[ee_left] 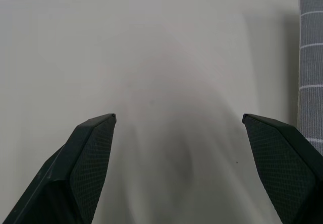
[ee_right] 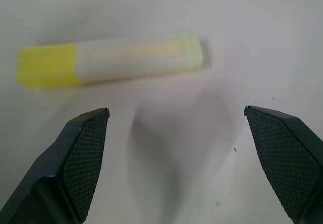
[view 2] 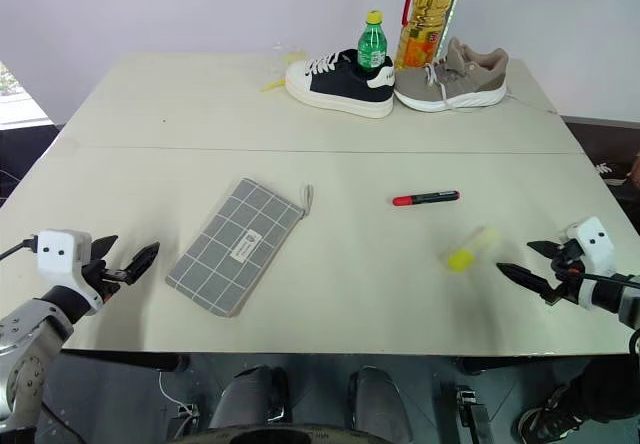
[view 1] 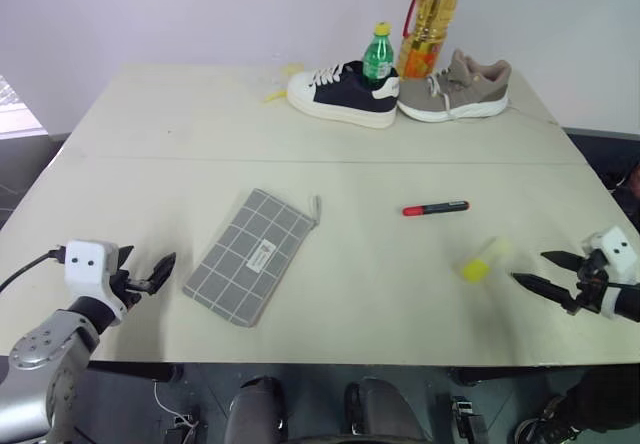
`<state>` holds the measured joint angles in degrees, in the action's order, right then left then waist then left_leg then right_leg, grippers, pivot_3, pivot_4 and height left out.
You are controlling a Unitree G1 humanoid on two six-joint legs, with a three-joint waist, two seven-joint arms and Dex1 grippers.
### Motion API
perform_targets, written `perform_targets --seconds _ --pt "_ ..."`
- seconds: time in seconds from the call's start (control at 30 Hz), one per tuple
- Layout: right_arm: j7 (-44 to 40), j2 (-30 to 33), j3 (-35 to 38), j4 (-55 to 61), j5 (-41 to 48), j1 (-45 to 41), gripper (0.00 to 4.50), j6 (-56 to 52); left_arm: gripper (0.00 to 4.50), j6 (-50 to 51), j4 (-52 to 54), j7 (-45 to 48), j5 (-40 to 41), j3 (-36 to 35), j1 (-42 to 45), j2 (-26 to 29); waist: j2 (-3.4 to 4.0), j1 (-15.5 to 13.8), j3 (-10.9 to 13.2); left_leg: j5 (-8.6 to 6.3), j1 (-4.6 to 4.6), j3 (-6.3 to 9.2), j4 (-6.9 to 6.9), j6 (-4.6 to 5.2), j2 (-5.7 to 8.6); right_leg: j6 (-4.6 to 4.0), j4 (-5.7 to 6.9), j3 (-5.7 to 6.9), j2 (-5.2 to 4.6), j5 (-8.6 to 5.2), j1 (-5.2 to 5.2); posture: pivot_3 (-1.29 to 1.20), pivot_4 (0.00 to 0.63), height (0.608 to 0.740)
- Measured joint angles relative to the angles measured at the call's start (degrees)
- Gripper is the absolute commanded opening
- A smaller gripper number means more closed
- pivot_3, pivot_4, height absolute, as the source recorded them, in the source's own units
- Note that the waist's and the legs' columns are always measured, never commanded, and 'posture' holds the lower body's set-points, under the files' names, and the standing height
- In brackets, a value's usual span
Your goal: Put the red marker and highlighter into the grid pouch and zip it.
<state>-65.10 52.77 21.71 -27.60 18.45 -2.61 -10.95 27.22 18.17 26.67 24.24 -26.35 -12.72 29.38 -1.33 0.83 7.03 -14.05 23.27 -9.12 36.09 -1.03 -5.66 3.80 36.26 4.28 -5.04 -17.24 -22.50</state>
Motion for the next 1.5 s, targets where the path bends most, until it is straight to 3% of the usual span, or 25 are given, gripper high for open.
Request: perform_targets --seconds 0.37,0.47,0.6,0.7,0.9,0.93,1.1,1.23,1.5 --pt "-3.2 -0.5 -3.2 -13.3 -1.9 -9.4 4.48 10.2 4.26 0.0 1.5 -1.7 1.5 -1.0 -0.5 -0.5 0.07 0.3 0.0 0.01 -0.03 -0.01 0.02 -0.01 0.00 0.11 0.01 0.00 0.03 0.06 0.25 0.00 0.150 0.705" --pt "-2.5 -3.7 -3.3 -11.0 -0.6 -13.0 4.48 9.2 4.26 -0.7 2.1 -2.3 1.4 -1.5 -0.9 -1.6 0.07 0.5 0.0 0.01 -0.06 -0.01 0.04 -0.02 -0.01 0.15 0.03 0.00 0.05 0.09 0.28 0.00 0.150 0.705" --pt "-0.2 -12.2 -7.5 0.2 1.0 -15.3 4.48 6.3 4.26 -4.6 4.9 -3.1 0.8 -1.3 -2.2 -4.8 0.07 0.3 0.0 0.03 -0.04 0.00 0.02 -0.05 -0.06 0.21 0.07 0.00 0.04 0.13 0.25 0.00 0.150 0.705" --pt "3.0 -17.7 -11.8 8.2 1.0 -16.1 3.57 3.1 4.50 -7.6 7.0 -2.6 0.1 -1.0 -5.1 -5.7 0.15 0.2 0.0 0.03 -0.02 -0.01 0.03 -0.05 -0.05 0.21 0.08 0.00 -0.01 0.13 0.22 0.00 0.150 0.705" --pt "13.8 -28.9 -24.3 21.4 -2.5 -22.1 0.41 -7.5 4.50 -10.3 10.2 3.2 1.0 0.0 -12.7 -5.7 0.16 0.2 0.0 0.02 0.02 0.01 0.01 -0.05 -0.04 -0.02 0.12 0.06 -0.10 0.02 -0.10 0.00 0.150 0.705" --pt "15.8 -31.1 -26.1 21.9 -3.6 -23.5 0.04 -9.0 4.50 -10.9 10.8 4.3 0.7 0.2 -14.6 -4.9 0.13 0.3 0.0 0.01 0.03 0.01 0.02 -0.05 -0.04 -0.02 0.12 0.06 -0.11 0.02 -0.12 0.00 0.150 0.705" --pt "25.5 -43.1 -36.5 23.0 -9.3 -30.2 0.04 -16.1 4.50 -15.9 15.7 10.0 -6.7 4.3 -24.2 0.7 0.16 1.2 0.0 0.01 0.13 0.02 -0.02 -0.06 -0.04 -0.06 0.20 0.07 -0.15 0.02 -0.28 0.00 0.150 0.705" --pt "29.9 -44.7 -39.3 19.6 -13.3 -34.6 0.04 -19.0 4.50 -19.5 16.3 10.0 -13.5 8.2 -24.9 2.0 0.18 1.1 0.0 -0.02 0.16 0.02 0.02 -0.02 0.10 -0.08 0.20 0.15 -0.33 0.02 -0.26 0.00 0.150 0.705" --pt "32.9 -46.3 -41.0 13.2 -16.2 -35.1 0.04 -23.2 4.50 -22.4 16.4 8.9 -24.6 15.4 -20.8 5.3 0.10 1.8 -0.1 -0.02 0.14 -0.10 -0.04 0.00 0.07 0.08 0.58 0.28 -0.36 0.11 -0.48 0.00 0.150 0.705"
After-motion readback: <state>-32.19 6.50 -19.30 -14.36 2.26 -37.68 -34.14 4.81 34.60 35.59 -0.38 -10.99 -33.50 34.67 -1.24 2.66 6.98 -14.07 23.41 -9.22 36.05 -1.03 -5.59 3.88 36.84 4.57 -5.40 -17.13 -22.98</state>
